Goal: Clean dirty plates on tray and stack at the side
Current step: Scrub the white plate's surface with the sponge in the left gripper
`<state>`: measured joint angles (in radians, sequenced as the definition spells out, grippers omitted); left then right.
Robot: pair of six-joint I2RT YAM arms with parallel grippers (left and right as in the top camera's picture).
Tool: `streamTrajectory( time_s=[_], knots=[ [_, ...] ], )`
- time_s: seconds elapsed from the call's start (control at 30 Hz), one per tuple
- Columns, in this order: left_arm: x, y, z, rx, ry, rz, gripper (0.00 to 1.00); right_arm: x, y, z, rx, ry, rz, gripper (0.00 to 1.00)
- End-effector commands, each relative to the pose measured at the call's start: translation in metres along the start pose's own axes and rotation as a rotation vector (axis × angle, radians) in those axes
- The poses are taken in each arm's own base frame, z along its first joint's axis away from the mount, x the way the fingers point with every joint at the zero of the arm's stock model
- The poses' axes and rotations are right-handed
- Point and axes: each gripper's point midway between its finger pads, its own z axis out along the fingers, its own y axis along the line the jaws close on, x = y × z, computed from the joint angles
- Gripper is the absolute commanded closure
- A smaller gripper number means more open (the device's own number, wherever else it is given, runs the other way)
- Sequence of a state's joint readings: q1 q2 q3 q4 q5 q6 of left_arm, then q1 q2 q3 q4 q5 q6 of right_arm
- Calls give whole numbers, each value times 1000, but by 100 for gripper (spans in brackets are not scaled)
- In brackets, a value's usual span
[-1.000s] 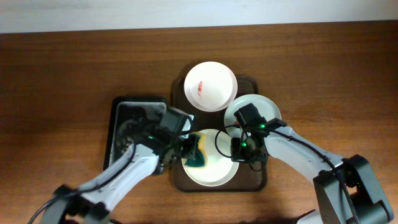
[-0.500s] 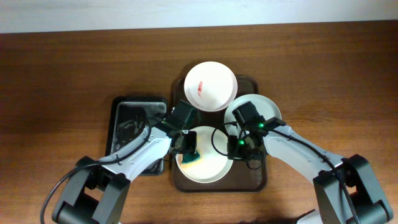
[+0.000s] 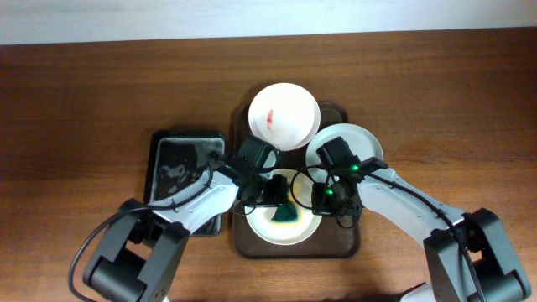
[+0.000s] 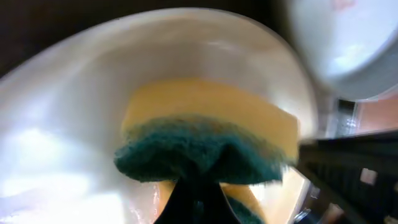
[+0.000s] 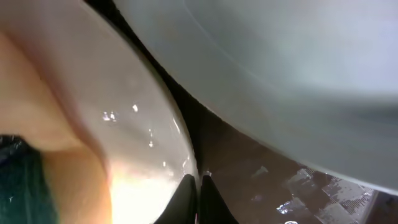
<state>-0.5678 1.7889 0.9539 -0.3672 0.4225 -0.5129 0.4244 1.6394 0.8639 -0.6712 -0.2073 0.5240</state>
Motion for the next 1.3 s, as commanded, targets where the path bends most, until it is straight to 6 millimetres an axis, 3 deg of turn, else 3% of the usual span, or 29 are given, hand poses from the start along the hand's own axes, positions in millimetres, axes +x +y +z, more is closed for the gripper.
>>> streamTrajectory(
  time_s=[0.0,0.07,0.1,0.27,0.33,0.5,0.57,0.63,0.7,0.77,0.87,0.93,1.03,1.07,1.1,1.13,1.27],
  knots=[
    [4,70,-1,-359,-32,-26,100,2,-8,4,39,4,4,96],
    [6,106,-19,-580,-47,3,100,2,-8,4,39,4,4,96],
    [7,115,-26,-641,-53,6,100,2,-8,4,39,4,4,96],
    [-10,141,-69,-915,-119,42,100,2,-8,4,39,4,4,96],
    [-19,132,-76,-913,-128,42,100,2,-8,4,40,5,5,96],
    [-52,65,-85,-640,-185,23,100,7,-11,4,51,24,9,96],
    [-58,48,-109,-580,-244,20,100,8,-12,3,54,29,10,96],
    [-57,45,-133,-566,-280,7,100,8,-11,1,52,26,-14,96],
    [-51,64,-170,-602,-287,-5,100,5,-7,-14,46,6,-65,96],
    [-46,94,-183,-648,-241,-28,100,1,0,-35,38,-21,-122,96],
    [-29,143,-177,-675,-198,-136,100,-12,-6,-84,140,-104,-139,96],
    [-18,152,-157,-570,-151,-118,100,-17,-6,-109,202,-155,-161,96],
    [-11,156,-146,-515,-133,-110,83,-19,10,-134,302,-252,-261,96],
    [-13,156,-147,-515,-139,-109,66,-20,12,-137,351,-290,-273,96],
    [-13,155,-146,-511,-140,-109,42,-16,20,-138,388,-325,-308,96],
    [-13,154,-147,-510,-141,-108,37,-14,25,-140,415,-347,-345,96],
    [-20,134,-156,-429,-178,-91,34,-4,48,-160,515,-482,-438,96]
  ],
)
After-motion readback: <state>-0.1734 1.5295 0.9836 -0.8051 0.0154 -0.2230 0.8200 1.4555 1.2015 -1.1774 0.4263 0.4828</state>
